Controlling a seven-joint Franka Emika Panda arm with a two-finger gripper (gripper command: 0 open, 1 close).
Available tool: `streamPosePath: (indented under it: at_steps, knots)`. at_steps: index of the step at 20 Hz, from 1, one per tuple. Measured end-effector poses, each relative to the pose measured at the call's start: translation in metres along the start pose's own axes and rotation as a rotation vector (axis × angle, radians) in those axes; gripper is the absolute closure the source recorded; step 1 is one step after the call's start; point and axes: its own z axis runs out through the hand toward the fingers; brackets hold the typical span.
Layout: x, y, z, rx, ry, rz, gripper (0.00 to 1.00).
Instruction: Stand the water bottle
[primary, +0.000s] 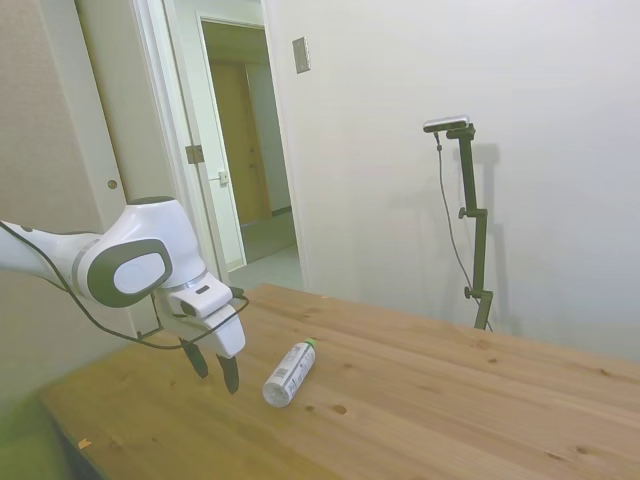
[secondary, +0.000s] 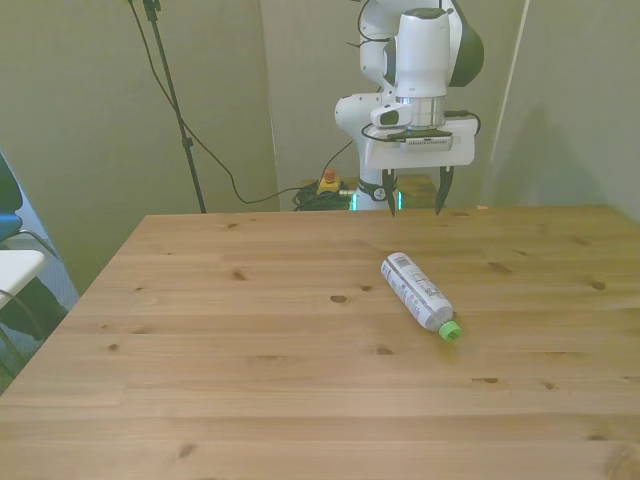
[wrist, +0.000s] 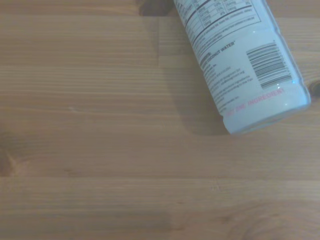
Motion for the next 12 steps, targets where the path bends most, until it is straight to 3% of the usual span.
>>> streamPosePath:
  at_steps: [5, 12]
  knots:
    - [0.004, 0.000, 0.002, -0.005, 0.009, -0.003, 0.00]
    - [0.064, -0.033, -0.020, 0.029, 0.085, 0.004, 0.00]
